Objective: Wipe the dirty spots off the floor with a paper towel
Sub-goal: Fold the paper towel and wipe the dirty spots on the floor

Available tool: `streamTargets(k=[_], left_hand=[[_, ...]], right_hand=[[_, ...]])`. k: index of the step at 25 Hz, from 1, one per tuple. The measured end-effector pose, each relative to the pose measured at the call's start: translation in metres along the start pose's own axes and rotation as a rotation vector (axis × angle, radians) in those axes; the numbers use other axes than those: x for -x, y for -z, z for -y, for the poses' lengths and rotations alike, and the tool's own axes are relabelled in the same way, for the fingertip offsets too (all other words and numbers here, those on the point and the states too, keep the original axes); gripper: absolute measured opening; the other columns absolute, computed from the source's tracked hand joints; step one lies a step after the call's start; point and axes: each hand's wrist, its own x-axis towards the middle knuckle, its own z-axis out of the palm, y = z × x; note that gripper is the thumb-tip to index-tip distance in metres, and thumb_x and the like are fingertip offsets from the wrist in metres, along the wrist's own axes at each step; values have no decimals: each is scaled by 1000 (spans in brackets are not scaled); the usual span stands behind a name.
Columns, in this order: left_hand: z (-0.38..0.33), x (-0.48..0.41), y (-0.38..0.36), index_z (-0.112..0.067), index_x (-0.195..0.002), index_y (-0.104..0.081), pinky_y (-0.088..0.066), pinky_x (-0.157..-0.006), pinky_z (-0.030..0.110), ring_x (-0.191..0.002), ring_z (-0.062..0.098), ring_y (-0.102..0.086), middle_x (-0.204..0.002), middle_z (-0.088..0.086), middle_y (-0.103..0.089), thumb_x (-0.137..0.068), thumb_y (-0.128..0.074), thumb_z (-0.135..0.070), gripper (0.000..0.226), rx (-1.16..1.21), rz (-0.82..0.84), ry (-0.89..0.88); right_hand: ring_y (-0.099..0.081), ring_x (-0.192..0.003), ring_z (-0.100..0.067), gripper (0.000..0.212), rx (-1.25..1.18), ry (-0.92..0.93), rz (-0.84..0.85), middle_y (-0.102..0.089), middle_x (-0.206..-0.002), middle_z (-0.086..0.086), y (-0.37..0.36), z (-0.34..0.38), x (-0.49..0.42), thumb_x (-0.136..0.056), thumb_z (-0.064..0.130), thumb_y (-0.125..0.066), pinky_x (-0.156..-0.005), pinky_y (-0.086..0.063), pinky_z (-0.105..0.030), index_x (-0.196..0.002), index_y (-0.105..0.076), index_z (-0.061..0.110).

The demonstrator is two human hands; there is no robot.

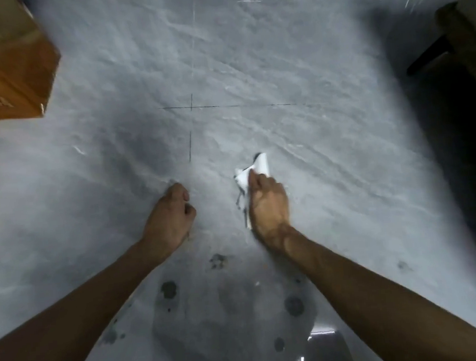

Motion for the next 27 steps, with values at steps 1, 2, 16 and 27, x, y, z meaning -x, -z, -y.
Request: streamTargets(k=[1,2,16,27], left_hand=[[1,1,1,-8,-94,-46,-42,-66,32,-74,30,-57,-80,12,-56,-89,-52,-10,9,3,-6,12],[2,1,2,-8,-95,-46,-45,-67,34,-75,30,-57,-81,13,-58,-89,-52,-10,9,11,-19,19],[35,11,21,-15,-89,-41,-36,-63,30,-64,22,-50,-69,5,-51,-92,-50,-13,9,25,-104,67],[54,29,35,-13,-91,-43,-42,-67,32,-71,26,-56,-78,8,-57,-90,-51,-16,9,75,-1,86]], right_hand=[[-65,-84,-35,42,-51,206,4,-68,-102,-18,-10,26,18,-83,14,-68,-75,-49,-37,-124,-61,3],[-66,-80,-34,47,-80,461,78,-69,-99,-17,-16,44,38,-77,15,-75,-73,-51,-35,-121,-64,3],[-56,-95,-36,30,117,-299,-44,-59,-113,-19,-6,-1,-44,-95,19,-43,-81,-40,-43,-122,-49,7],[-63,-91,-15,30,-194,1104,395,-70,-96,1,4,52,87,-99,32,-44,-85,-52,-34,-114,-68,23]])
